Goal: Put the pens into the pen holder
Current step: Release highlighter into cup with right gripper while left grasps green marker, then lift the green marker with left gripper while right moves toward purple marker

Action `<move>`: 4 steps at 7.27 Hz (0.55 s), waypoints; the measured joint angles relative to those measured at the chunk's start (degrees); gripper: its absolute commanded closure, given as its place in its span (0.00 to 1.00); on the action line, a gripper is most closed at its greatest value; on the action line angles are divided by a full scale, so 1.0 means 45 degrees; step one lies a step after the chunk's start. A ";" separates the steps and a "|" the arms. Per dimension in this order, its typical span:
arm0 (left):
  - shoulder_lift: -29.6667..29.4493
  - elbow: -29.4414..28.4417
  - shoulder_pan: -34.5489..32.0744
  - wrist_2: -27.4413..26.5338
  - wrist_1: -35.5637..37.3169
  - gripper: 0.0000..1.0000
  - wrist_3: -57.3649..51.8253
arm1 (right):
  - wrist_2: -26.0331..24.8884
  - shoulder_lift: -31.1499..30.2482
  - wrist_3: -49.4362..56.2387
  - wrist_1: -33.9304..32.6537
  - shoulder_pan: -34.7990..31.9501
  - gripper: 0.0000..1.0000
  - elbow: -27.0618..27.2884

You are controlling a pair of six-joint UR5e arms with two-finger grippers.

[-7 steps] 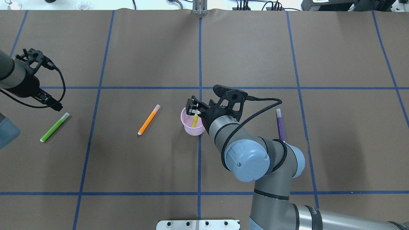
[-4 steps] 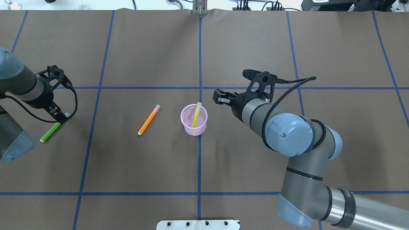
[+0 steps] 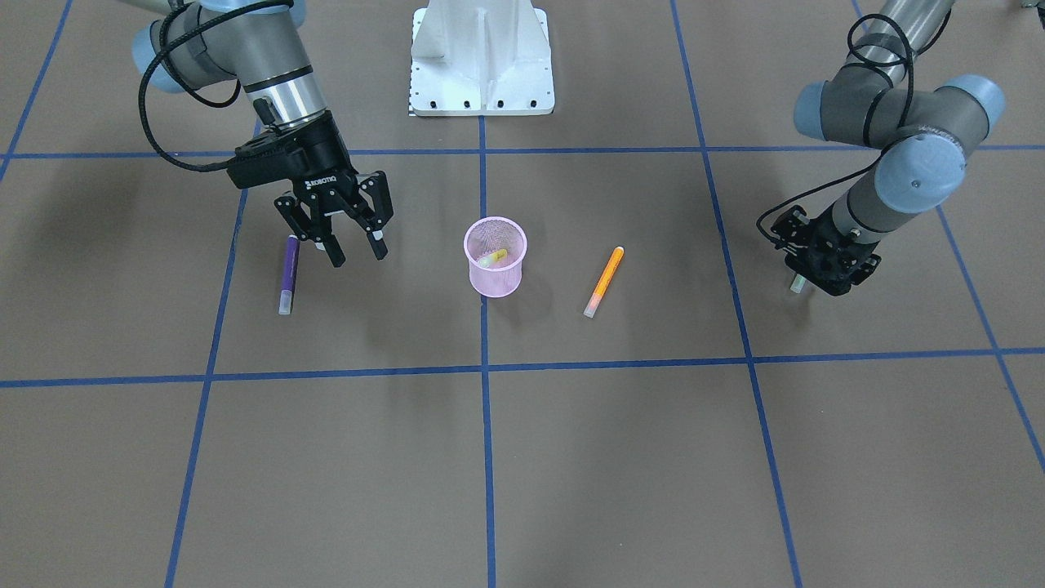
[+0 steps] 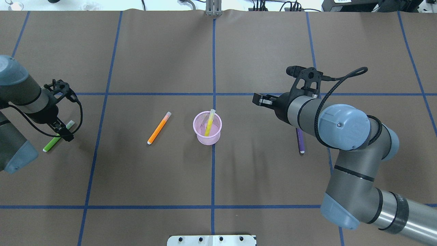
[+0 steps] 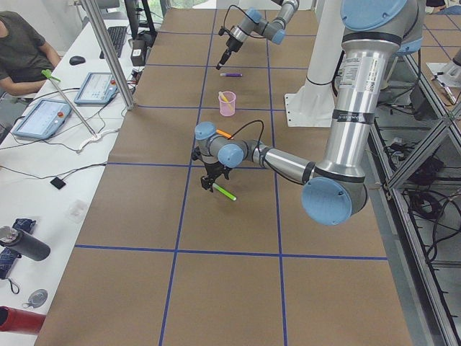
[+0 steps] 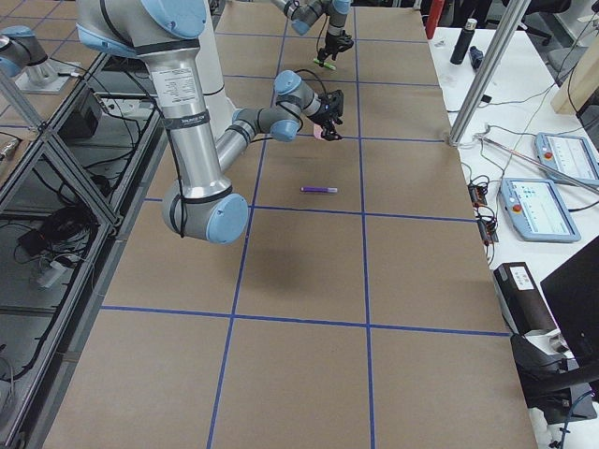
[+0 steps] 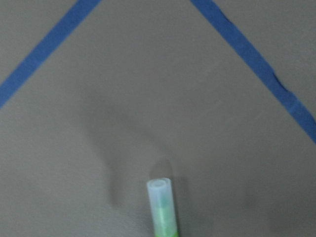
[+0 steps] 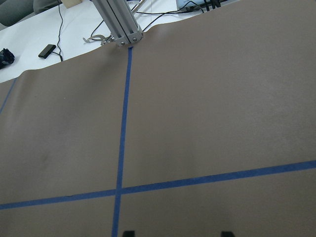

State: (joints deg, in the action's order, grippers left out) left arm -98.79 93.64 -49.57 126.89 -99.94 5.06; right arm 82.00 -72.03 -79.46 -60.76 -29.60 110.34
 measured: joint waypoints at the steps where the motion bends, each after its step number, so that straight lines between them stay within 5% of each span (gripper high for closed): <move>1: -0.0003 -0.0084 0.0005 0.0215 -0.0011 0.06 0.0372 | 0.0198 -0.0117 0.0001 0.0001 -0.0114 0.34 0.0047; 4: -0.0089 -0.0260 0.0007 0.0209 -0.0105 0.14 0.0509 | 0.0321 -0.0238 0.0007 -0.0011 -0.0188 0.34 0.0070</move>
State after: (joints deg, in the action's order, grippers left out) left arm -99.19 92.47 -49.54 127.83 -100.41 7.35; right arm 83.45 -73.10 -79.43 -60.82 -30.45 110.65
